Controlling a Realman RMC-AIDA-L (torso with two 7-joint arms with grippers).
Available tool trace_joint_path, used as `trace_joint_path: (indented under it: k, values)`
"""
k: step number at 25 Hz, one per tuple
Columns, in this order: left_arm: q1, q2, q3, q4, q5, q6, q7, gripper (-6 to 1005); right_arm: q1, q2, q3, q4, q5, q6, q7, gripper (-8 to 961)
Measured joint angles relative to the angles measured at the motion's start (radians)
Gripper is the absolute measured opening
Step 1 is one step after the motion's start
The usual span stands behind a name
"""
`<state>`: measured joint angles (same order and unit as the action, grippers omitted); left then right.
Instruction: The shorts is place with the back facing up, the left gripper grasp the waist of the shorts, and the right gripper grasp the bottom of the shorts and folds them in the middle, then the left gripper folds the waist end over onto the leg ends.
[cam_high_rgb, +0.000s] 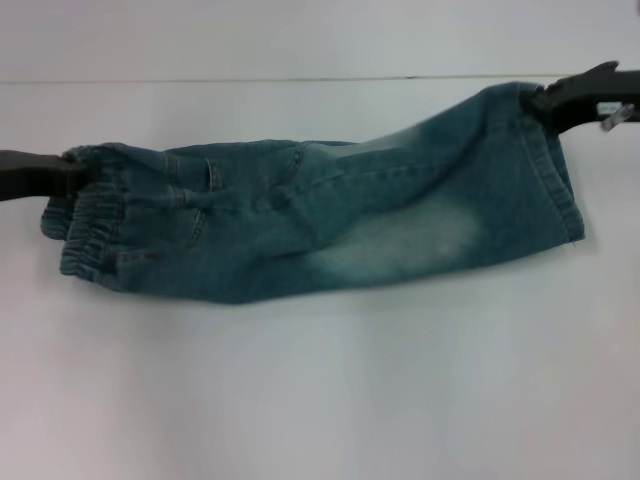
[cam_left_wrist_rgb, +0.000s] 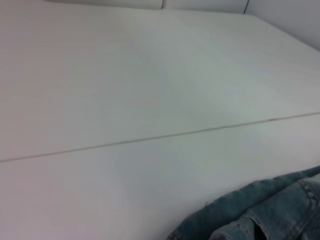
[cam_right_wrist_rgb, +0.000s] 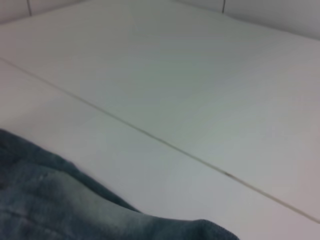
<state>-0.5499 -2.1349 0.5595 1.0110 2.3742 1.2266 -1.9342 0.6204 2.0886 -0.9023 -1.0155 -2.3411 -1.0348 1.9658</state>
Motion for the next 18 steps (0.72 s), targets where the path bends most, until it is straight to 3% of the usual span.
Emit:
trace_joint_path:
  k: [9, 11, 18]
  values:
    - [0.006, -0.006, 0.006, -0.019, -0.002, -0.117, -0.003, 193, 0.0, -0.001, -0.032, 0.052, 0.001, 0.102, 0.005, 29]
    - [0.009, -0.006, 0.006, -0.02, -0.003, -0.12, -0.003, 235, -0.005, -0.002, -0.031, 0.046, 0.001, 0.1, 0.008, 223]
    - [0.052, 0.009, 0.005, -0.008, -0.043, -0.08, 0.054, 523, -0.038, -0.006, 0.017, -0.023, 0.031, 0.022, 0.009, 364]
